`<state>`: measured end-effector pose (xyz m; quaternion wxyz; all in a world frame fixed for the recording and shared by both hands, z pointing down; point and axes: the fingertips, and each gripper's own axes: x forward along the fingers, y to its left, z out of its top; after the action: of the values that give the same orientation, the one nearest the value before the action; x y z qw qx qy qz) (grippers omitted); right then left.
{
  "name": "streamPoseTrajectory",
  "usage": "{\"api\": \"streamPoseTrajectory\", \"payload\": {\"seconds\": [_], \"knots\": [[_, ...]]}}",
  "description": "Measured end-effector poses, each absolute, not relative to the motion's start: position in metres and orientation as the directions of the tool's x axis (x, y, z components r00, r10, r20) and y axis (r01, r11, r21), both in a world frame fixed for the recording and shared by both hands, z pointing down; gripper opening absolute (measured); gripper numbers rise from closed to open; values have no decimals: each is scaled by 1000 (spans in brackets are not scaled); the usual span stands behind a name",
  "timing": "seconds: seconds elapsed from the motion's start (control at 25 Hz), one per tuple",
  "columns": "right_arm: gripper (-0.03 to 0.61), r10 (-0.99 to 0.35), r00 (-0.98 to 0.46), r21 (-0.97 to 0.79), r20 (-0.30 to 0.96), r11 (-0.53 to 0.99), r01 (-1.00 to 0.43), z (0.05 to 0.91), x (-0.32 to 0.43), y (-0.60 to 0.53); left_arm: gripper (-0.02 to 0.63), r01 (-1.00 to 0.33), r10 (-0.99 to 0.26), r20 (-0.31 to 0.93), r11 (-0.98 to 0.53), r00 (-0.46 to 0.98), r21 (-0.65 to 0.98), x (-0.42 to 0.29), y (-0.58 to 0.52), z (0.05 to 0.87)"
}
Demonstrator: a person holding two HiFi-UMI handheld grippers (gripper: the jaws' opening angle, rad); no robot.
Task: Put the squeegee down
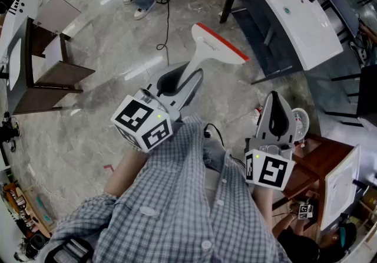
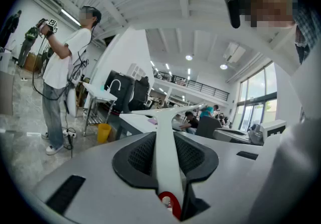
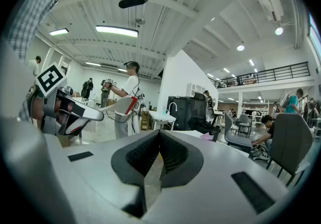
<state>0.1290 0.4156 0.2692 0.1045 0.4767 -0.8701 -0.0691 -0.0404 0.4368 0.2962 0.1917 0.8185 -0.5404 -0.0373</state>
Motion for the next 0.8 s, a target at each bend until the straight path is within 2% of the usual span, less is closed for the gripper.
{"api": "streamPoseTrajectory", "payload": {"seconds": [0.8], "knots": [[9,-871,-478,224,114,492,-842,268,116,415,101,-855,-888,120,-379,443,354,-58,431,293]]}}
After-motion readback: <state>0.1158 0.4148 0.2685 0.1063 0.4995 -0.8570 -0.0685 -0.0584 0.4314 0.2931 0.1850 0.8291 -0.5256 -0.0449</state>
